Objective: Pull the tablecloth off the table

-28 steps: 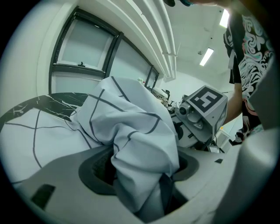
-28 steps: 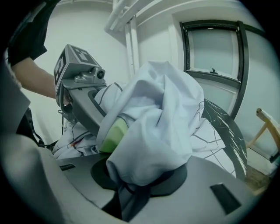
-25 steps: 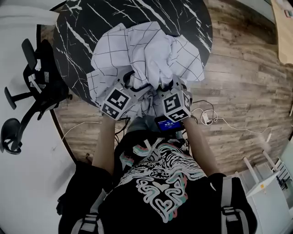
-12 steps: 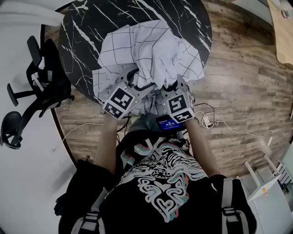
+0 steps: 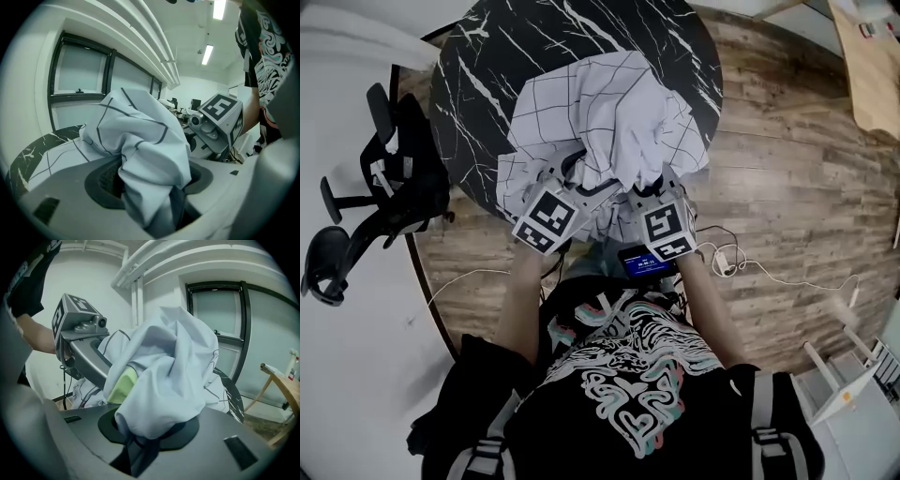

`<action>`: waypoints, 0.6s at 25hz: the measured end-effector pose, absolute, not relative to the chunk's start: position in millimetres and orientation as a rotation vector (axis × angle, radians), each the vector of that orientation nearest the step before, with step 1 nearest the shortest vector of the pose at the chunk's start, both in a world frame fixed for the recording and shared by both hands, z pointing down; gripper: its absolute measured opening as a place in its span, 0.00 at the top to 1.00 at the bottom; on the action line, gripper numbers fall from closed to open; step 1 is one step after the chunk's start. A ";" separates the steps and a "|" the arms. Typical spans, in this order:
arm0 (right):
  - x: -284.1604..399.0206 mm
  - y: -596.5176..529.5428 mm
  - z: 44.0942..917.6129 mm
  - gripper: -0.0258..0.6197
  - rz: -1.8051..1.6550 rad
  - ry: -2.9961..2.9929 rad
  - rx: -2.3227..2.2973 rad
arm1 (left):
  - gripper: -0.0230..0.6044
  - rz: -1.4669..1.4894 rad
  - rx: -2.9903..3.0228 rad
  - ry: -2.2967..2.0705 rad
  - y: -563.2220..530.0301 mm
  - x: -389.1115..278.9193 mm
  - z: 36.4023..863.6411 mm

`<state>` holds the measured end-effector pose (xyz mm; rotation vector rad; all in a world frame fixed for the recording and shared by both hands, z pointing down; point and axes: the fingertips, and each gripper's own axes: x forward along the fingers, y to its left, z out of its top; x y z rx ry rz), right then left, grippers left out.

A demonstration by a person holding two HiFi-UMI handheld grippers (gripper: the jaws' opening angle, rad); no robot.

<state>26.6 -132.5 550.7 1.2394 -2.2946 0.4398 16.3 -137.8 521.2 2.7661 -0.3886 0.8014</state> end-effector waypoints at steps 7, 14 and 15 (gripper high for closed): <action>30.3 -133.6 527.0 0.75 0.385 -2.286 1.303 | 0.42 0.782 2.832 -0.392 -137.6 19.1 496.8; 24.5 -129.4 496.0 0.75 0.292 -2.280 1.358 | 0.42 0.748 2.896 -0.394 -131.3 12.3 466.9; 23.0 -128.1 490.9 0.75 0.282 -2.279 1.368 | 0.42 0.743 2.907 -0.396 -129.7 10.8 462.0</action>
